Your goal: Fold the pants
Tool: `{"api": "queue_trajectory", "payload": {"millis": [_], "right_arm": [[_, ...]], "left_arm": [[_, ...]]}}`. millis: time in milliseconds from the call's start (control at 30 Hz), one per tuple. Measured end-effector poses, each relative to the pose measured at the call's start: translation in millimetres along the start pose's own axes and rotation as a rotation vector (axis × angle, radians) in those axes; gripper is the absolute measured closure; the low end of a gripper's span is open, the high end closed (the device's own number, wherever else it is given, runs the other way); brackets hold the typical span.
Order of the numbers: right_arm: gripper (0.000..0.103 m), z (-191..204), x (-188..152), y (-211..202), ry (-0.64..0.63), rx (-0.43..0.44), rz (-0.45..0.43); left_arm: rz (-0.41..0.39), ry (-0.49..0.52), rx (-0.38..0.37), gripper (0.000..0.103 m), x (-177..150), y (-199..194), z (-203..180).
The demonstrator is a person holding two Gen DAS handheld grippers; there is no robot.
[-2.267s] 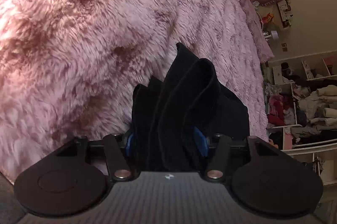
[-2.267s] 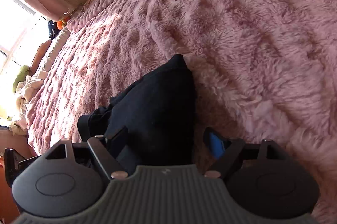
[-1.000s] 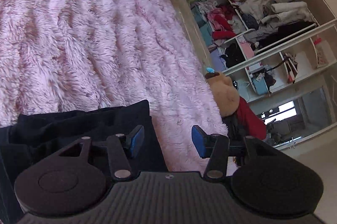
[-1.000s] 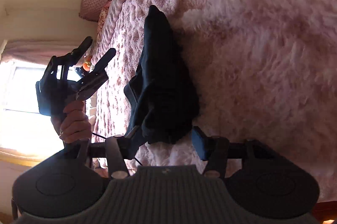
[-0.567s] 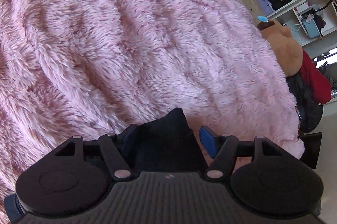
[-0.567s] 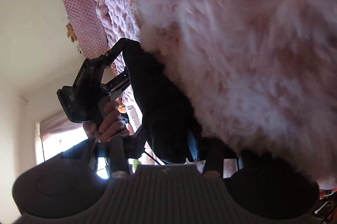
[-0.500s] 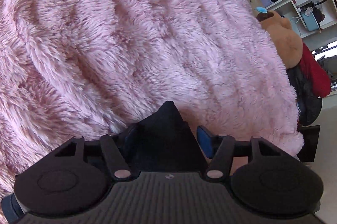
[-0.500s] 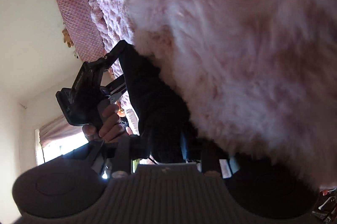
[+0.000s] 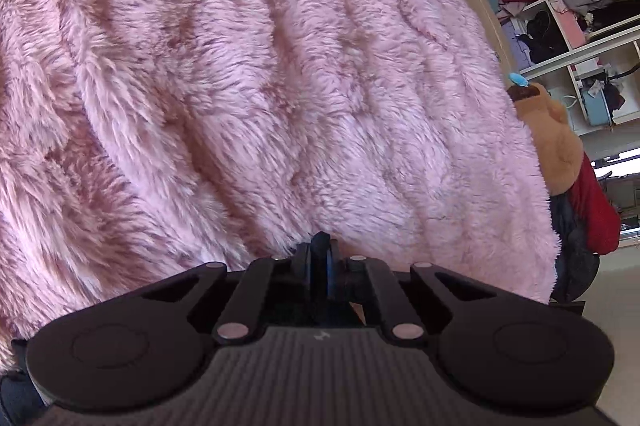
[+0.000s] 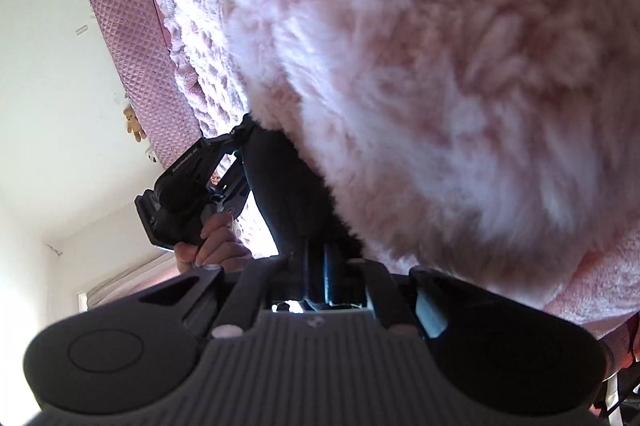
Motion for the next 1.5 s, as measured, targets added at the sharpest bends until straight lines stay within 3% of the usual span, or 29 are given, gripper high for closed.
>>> {"api": "queue_trajectory", "payload": {"millis": [67,133,200,233,300,433,500,567,600,700,800,867,967,1067,1200,1333,1400,1500], "right_arm": [[0.099,4.2,-0.8,0.1,-0.026,-0.007,0.022],[0.09,12.5,-3.6,-1.3,-0.076,-0.011,0.074],[0.076,28.6,-4.6,-10.8,-0.206,-0.016,0.095],[0.075,40.7,-3.9,-17.8,-0.301,-0.017,0.081],[0.075,69.5,-6.2,-28.4,-0.505,-0.018,0.053],[0.09,133.8,-24.0,-23.7,-0.928,0.001,-0.012],[0.095,149.7,-33.3,-8.5,-1.063,-0.017,-0.029],[0.097,153.8,-43.3,13.4,-1.136,-0.03,-0.015],[0.098,152.8,-45.5,24.1,-1.162,-0.045,-0.018],[0.103,138.1,-48.4,54.0,-1.139,-0.113,-0.01],[0.103,111.6,-52.9,71.3,-1.134,-0.168,0.023],[0.103,92.6,-49.4,76.5,-1.193,-0.236,0.009],[0.103,82.1,-40.3,79.1,-1.183,-0.269,-0.022],[0.103,77.1,-33.4,78.4,-1.156,-0.272,-0.037],[0.103,74.9,-33.5,74.4,-1.166,-0.269,-0.044],[0.103,84.7,-39.5,66.4,-1.177,-0.232,-0.04],[0.101,97.5,-45.7,59.7,-1.227,-0.198,-0.058],[0.1,119.6,-57.4,53.4,-1.379,-0.146,-0.127]], "left_arm": [[-0.055,0.031,-0.028,0.09,7.6,-7.8,-6.2],[-0.177,0.087,-0.036,0.076,22.8,-31.4,-14.8],[-0.329,0.141,-0.045,0.036,37.3,-67.6,-24.4],[-0.378,0.156,-0.041,0.032,39.7,-83.7,-25.9],[-0.438,0.194,0.055,0.032,35.5,-116.1,-22.7],[-0.536,0.341,0.303,0.033,-0.2,-160.9,-17.5],[-0.541,0.34,0.283,0.042,-20.0,-163.0,-19.5],[-0.507,0.295,0.192,0.053,-39.4,-146.7,-21.4],[-0.509,0.272,0.18,0.067,-46.4,-138.0,-20.6],[-0.492,0.237,0.169,0.084,-66.4,-110.3,-14.4],[-0.504,0.202,0.175,0.09,-71.5,-84.0,-13.3],[-0.489,0.172,0.243,0.092,-69.5,-64.9,-6.6],[-0.482,0.158,0.327,0.096,-62.1,-46.5,-1.7],[-0.516,0.232,0.463,0.096,-51.6,-37.2,1.2],[-0.528,0.204,0.469,0.096,-41.5,-38.7,2.9],[-0.521,0.196,0.503,0.088,-36.8,-65.7,4.9],[-0.52,0.212,0.539,0.079,-42.1,-88.8,7.7],[-0.501,0.228,0.619,0.079,-57.4,-118.5,15.9]]}}
Point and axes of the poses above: each gripper's, at about its wrist camera, not at the fingertips, and y roughly the way its jaws point, z to its left, x to its top, the point moved 10 cm from there along y, roughly the way its jaws point, and after that the axes turned 14 degrees about -z, right-handed, at the moved point
